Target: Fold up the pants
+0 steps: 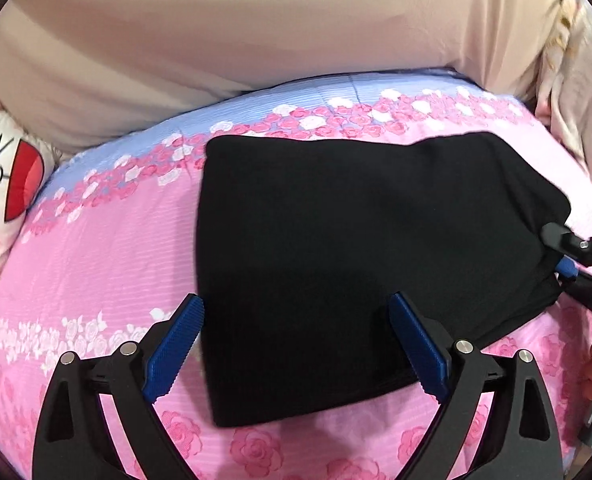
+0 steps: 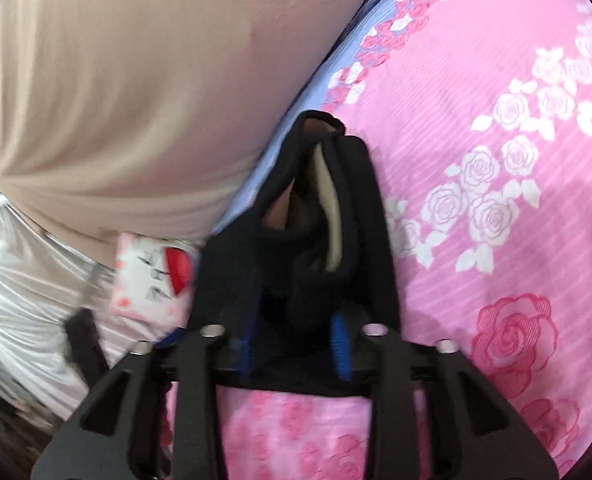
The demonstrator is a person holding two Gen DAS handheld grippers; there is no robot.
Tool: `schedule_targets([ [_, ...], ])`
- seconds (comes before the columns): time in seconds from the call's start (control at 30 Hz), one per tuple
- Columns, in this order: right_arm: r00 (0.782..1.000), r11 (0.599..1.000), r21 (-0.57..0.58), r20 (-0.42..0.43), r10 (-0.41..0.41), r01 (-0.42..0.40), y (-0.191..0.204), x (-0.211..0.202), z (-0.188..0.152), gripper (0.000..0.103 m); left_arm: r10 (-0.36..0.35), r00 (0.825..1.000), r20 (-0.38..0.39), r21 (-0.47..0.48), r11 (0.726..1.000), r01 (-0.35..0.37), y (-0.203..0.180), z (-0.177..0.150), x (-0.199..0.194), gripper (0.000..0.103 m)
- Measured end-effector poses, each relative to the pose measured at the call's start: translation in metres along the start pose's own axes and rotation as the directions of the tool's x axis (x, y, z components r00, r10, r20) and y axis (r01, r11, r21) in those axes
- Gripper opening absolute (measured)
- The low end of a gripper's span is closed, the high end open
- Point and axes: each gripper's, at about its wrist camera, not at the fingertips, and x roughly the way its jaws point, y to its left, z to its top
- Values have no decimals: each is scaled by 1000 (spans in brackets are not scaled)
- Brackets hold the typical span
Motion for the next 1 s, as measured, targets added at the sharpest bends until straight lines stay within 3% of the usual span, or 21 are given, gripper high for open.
schedule_targets([
  [0.03,1000,1000,23,12,20,-21,-1,-3,1,57,-10,1000,0,-22,1000,10,7,0,-2,92],
  [0.07,999,999,42,19,29,-30,-1,-4,3,59,-15,1000,2,-42,999,15,13,2,-4,92],
  [0.17,998,999,-20,42,-40,41,7,4,14,55,22,1000,12,-71,997,-21,21,10,1,92],
  [0.23,984,978,-113,63,-167,174,18,4,15,18,58,998,-16,-74,996,-59,28,14,19,92],
  [0.27,982,975,-124,74,-175,183,22,-1,14,18,66,997,-45,-82,994,-69,33,14,30,95],
  [0.33,983,975,-139,91,-161,173,35,-17,4,16,1,996,-84,-136,991,-12,44,10,39,95],
  [0.43,959,946,-164,81,-271,281,20,-20,-10,19,-66,995,-73,-157,986,54,52,1,39,98],
  [0.47,964,953,-143,54,-262,267,7,-19,-12,19,-74,995,-73,-160,985,61,53,-2,42,98],
  [0.5,977,976,-70,60,-203,207,-1,-28,-8,21,-87,994,-73,-171,982,73,55,-3,43,98],
  [0.53,972,973,-52,81,-221,225,4,-36,-4,28,-96,993,-72,-179,980,82,56,-2,42,98],
  [0.57,957,960,-75,132,-259,271,14,-45,-2,29,-98,993,-71,-179,980,84,57,-2,39,98],
  [0.63,880,872,-225,311,-358,434,59,-61,4,29,-69,996,-48,-156,986,61,58,-1,30,98],
  [0.67,884,840,-313,309,-351,443,82,-54,8,29,-58,997,-41,-146,988,51,57,-2,29,98],
  [0.77,950,827,-468,174,-261,313,127,-12,13,29,-48,998,-33,-129,991,44,54,-8,22,98],
  [0.8,970,817,-525,83,-231,239,145,19,10,29,-50,998,-32,-129,991,46,53,-10,21,98],
  [0.83,976,807,-563,-3,-217,178,157,49,6,29,-57,998,-31,-133,990,52,53,-13,20,98],
  [0.9,964,794,-606,-175,-202,56,172,114,-2,28,-72,997,-37,-136,988,66,53,-18,21,98],
  [1.0,907,782,-622,-310,-285,32,172,214,-6,28,-99,994,-44,-171,981,91,58,-20,25,98],
])
